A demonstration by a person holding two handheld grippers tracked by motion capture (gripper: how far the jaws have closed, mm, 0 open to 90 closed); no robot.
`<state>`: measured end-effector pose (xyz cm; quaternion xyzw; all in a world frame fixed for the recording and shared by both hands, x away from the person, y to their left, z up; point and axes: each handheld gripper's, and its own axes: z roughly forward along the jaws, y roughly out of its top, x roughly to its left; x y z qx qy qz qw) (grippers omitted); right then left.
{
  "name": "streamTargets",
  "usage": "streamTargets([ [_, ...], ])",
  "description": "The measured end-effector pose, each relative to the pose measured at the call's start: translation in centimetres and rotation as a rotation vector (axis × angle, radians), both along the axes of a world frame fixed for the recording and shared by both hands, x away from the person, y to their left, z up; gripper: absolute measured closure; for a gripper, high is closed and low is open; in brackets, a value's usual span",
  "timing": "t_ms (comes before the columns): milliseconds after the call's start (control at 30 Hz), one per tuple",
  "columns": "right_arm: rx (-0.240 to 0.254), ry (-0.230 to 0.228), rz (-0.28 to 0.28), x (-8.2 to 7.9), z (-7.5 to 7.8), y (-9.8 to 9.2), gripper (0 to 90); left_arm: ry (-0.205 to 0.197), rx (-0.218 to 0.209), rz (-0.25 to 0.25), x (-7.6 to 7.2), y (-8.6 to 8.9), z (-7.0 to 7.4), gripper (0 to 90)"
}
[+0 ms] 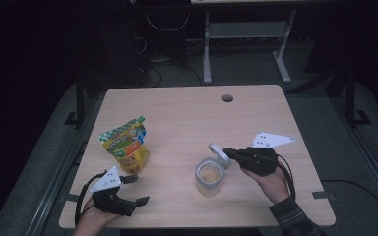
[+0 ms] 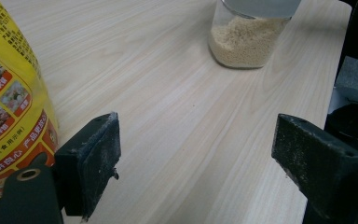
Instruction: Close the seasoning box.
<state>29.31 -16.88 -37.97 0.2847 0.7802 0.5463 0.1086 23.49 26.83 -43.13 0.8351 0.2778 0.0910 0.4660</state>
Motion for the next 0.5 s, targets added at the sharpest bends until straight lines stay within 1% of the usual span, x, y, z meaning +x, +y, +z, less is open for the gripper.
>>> streamTargets([
  [233, -0.011, 0.014, 0.039, -0.4, -0.4, 0.9, 89.9, 0.003, 0.001, -0.001, 0.0, 0.0, 0.0, 15.1],
  [367, -0.029, 0.020, 0.065, -0.6, -0.9, 1.7, 89.9, 0.000, 0.000, -0.001, 0.0, 0.0, 0.1, 15.1],
  [500, -0.033, 0.016, 0.071, -0.7, -0.9, 1.9, 89.9, -0.002, 0.000, -0.001, 0.0, 0.0, 0.1, 15.1],
])
